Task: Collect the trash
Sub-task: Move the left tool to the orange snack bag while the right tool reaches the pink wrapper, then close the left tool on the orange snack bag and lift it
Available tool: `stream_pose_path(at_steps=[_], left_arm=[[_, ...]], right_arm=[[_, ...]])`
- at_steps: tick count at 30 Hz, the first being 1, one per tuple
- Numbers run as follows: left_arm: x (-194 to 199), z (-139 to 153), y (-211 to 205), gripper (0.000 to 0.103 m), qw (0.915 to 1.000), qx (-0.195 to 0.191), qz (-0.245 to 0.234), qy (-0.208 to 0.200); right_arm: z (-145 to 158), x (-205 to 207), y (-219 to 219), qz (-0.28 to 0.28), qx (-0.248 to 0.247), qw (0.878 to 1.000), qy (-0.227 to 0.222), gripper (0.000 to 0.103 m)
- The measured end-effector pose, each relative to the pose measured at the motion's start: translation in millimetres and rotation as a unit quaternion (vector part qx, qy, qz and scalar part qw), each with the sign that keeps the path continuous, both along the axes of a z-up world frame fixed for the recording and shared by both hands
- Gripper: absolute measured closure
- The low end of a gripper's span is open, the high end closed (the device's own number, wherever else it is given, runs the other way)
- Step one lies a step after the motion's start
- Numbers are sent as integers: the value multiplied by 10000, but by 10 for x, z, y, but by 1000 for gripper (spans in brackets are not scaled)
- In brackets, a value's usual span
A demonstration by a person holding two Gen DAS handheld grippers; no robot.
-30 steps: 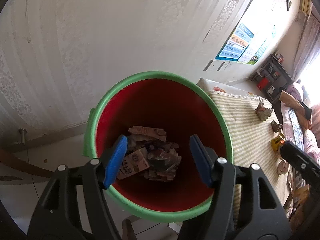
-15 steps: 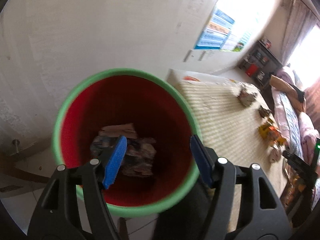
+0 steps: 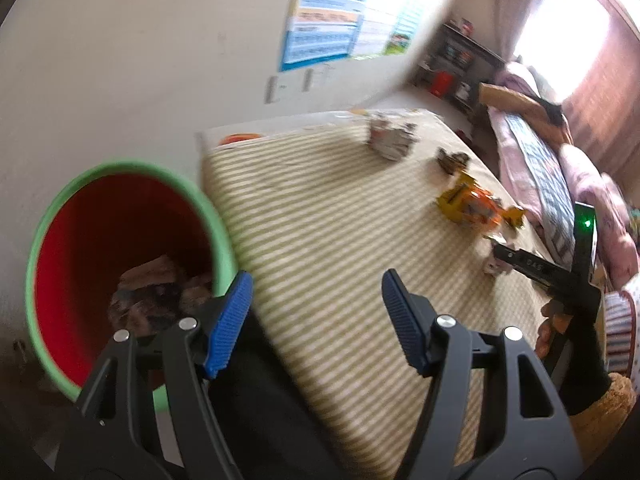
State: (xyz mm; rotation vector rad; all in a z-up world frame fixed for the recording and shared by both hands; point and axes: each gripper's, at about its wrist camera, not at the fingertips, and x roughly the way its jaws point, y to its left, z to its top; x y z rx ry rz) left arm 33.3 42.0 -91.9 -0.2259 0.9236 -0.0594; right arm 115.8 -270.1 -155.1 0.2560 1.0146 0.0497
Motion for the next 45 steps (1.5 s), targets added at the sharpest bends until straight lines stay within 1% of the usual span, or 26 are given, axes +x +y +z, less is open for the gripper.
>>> stream_pose_path(at_steps=[2,4,8,9,12,15,18,21,23,25,28,31,34,37,38,40,41,43,45], left_arm=[[147,21,-228,39,9996,31,-278,-35],[280,28,-435,39,9986,45,-517,-67],[630,-16,-984,39,9935,77,-1135,-83],[768,-35,-1187,39,9907,93,-1353,-81],[1086,-105,-1631,39,9838,164,-1785,-35],[1386,-212,-1972,39,9795,274,-1991,140],[1607,-327,-2188,39,9781,396,-2022,309],[1713,-446,-2328,39,9739,594,-2149,428],[1735,-512,-2396,39,9704,747,-2249,460],[1776,-560,-2432,39,9691,785,-2280,514],[1822,-629,-2453,56,9689,759,-2273,615],[1780,-591,-2393,57,9711,591,-2238,574],[1656,-429,-2324,57,9728,374,-2251,397],[1428,-150,-2193,57,9732,105,-2298,67],[1324,-60,-2130,57,9733,67,-2291,-64],[1144,29,-1999,57,9747,66,-2223,-210],[1040,41,-1899,57,9765,79,-2142,-228],[897,-14,-1713,57,9802,103,-1973,-121],[760,-151,-1502,57,9845,217,-1736,77]], right_arm=[[34,-117,-75,-41,128,9999,-65,76],[78,-279,-140,-111,286,9995,-102,78],[131,-614,-217,-194,446,9986,-201,78],[138,-657,-245,-225,530,9981,-208,78],[170,-705,-333,-312,635,9972,-255,77],[150,-733,-443,-485,718,9959,-262,76],[96,-761,-591,-689,814,9941,-208,75],[43,-773,-723,-881,915,9918,-163,73],[10,-775,-788,-977,971,9904,-134,69],[0,-771,-804,-987,989,9901,-123,69],[2,-770,-780,-912,972,9910,-140,68],[2,-751,-735,-818,961,9919,-156,67],[-27,-734,-719,-804,972,9919,-125,66],[-31,-731,-720,-838,964,9917,-124,65],[-20,-730,-723,-859,947,9917,-143,65],[6,-717,-730,-886,898,9918,-191,64],[24,-700,-738,-897,875,9919,-217,62],[42,-669,-753,-931,850,9917,-259,59],[41,-633,-755,-947,857,9915,-252,59]])
